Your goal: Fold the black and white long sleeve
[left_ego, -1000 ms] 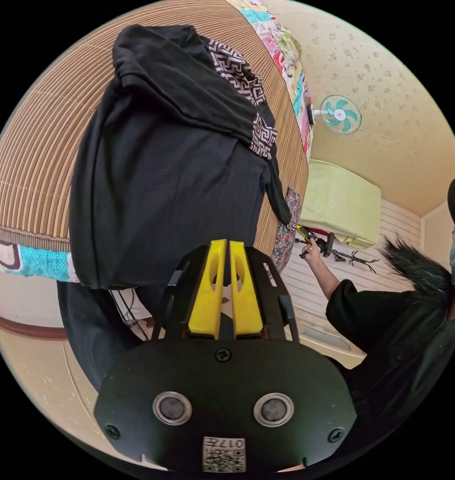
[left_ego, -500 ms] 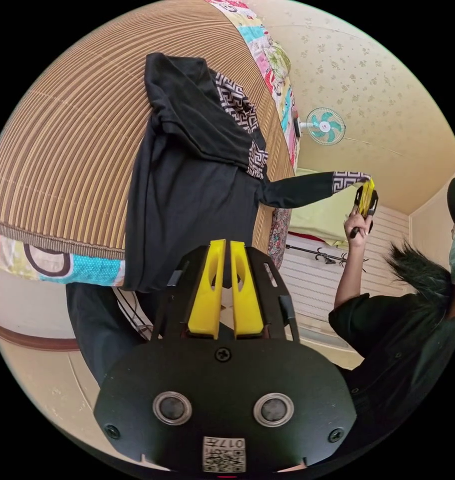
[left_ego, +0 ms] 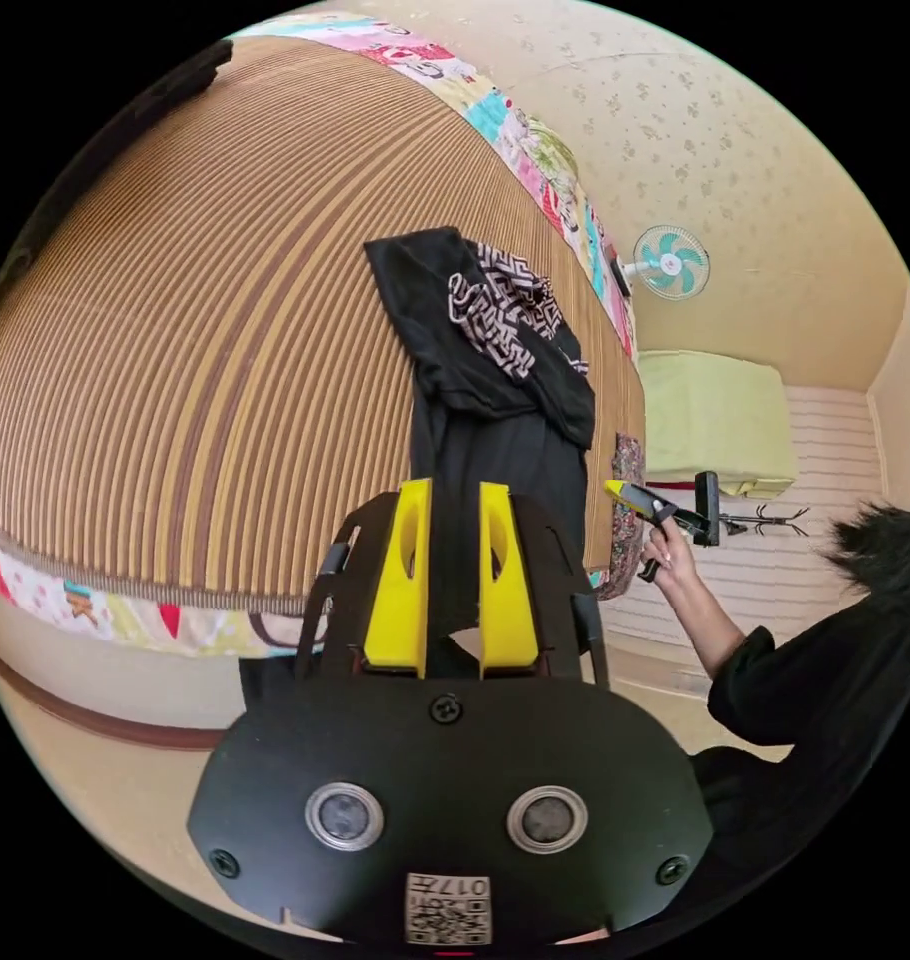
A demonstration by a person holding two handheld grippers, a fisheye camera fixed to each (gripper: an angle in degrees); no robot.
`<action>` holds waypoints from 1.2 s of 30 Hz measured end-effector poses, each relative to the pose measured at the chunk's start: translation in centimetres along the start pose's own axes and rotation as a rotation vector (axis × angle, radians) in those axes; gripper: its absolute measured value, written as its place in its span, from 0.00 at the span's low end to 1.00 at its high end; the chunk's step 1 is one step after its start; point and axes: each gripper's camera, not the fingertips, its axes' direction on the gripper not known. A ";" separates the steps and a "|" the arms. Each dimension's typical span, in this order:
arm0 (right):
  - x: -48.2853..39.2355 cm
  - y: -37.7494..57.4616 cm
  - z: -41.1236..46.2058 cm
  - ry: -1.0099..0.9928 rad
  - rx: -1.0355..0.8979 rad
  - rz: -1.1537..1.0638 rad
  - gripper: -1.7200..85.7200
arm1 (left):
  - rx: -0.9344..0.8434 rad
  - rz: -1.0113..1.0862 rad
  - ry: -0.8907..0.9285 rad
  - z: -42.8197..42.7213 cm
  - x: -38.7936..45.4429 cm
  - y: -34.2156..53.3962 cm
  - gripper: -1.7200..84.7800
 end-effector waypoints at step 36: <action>10.0 -3.8 -2.9 -0.550 0.285 -0.046 0.07 | 0.131 -0.094 0.400 1.6 4.4 -1.1 0.07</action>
